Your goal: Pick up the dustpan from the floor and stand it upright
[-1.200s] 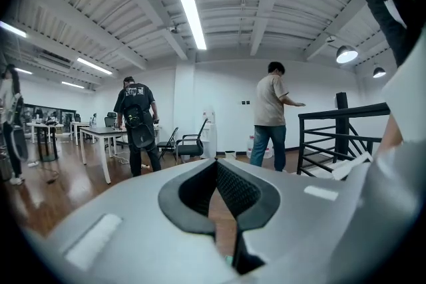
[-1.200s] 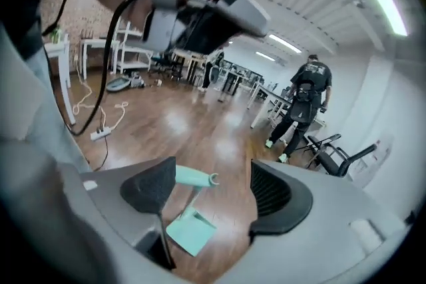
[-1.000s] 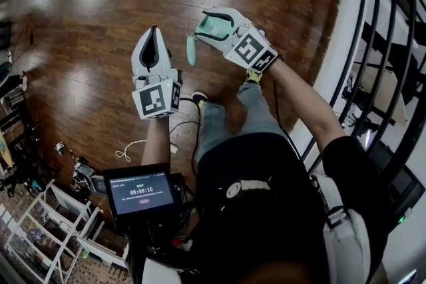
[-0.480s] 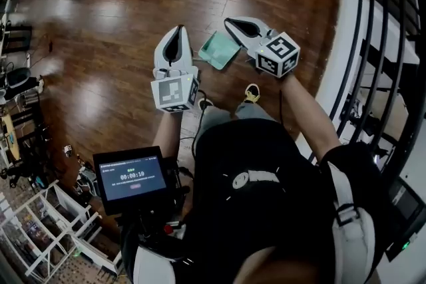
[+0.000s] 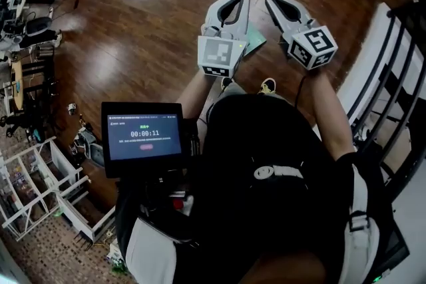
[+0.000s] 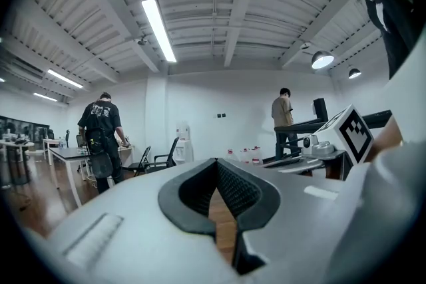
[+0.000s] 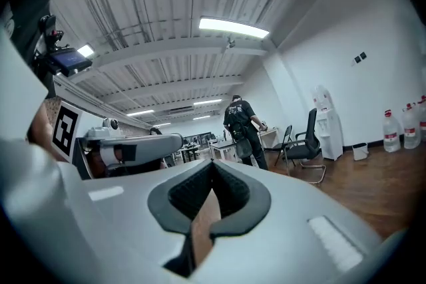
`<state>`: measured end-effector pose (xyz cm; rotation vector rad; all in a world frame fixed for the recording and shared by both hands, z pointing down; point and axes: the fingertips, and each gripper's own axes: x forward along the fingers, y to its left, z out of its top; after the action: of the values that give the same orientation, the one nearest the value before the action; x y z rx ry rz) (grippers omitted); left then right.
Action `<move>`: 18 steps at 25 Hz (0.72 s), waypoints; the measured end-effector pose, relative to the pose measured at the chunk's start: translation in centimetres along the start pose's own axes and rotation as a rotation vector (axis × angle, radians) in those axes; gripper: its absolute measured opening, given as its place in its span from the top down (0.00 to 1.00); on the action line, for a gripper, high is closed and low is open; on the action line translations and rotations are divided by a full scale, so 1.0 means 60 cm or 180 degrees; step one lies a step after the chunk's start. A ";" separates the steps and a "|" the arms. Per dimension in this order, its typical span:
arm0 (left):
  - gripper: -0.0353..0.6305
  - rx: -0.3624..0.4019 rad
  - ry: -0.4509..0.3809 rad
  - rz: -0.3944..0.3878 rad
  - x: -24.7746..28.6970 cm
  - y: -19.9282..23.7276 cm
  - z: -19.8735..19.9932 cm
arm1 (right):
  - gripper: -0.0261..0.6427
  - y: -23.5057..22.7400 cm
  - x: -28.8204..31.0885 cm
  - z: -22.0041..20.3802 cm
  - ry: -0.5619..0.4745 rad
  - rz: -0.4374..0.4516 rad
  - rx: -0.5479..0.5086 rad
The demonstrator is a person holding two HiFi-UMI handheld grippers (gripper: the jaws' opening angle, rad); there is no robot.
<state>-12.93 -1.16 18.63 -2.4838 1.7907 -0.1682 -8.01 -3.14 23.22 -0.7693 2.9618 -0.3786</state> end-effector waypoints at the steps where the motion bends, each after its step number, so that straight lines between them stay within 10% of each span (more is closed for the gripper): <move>1: 0.92 -0.0005 -0.0019 0.0012 0.004 0.001 0.004 | 0.96 -0.003 0.003 0.003 -0.0005 -0.0010 -0.0015; 18: 0.92 0.0062 -0.0151 0.0086 0.013 0.018 0.025 | 0.96 0.005 0.028 0.026 -0.0171 0.0116 -0.0095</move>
<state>-13.53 -2.24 17.04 -2.4279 1.7942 -0.1233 -9.43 -4.06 21.65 -0.7156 2.9331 -0.3075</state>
